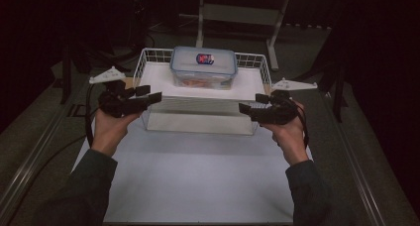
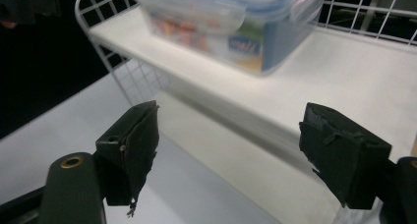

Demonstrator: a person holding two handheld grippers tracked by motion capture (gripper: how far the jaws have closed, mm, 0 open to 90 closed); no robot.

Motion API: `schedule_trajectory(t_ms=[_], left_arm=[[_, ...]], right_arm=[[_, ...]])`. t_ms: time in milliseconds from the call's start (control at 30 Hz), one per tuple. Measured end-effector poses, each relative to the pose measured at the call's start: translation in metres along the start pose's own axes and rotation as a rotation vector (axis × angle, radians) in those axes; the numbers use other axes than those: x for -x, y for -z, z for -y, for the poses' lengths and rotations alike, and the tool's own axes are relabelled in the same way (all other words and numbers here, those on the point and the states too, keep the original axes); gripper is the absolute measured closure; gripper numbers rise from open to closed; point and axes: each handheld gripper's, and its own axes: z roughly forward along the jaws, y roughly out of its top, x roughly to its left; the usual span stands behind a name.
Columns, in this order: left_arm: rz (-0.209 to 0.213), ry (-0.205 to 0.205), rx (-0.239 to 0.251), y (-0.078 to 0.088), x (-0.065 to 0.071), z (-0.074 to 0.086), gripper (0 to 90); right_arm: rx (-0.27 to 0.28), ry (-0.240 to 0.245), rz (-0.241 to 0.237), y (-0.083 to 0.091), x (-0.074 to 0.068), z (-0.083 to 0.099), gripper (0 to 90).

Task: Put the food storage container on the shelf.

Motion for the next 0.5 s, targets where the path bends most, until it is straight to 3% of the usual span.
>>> schedule_trajectory(t_ms=[100,267,333,500], left_arm=[[-0.037,-0.031,-0.020,0.012,0.003,0.020,37.7],[-0.069,-0.032,-0.034,0.032,0.005,0.053,36.3],[-0.103,-0.045,-0.039,0.038,0.007,0.067,35.2],[-0.105,-0.039,-0.078,0.046,0.010,0.102,32.2]], right_arm=[[0.012,0.012,-0.001,0.007,-0.006,0.015,22.2],[-0.008,0.043,0.020,0.015,-0.015,0.046,22.2],[-0.017,0.050,0.029,0.018,-0.016,0.059,22.1],[-0.027,0.065,0.033,0.026,-0.018,0.087,21.2]])
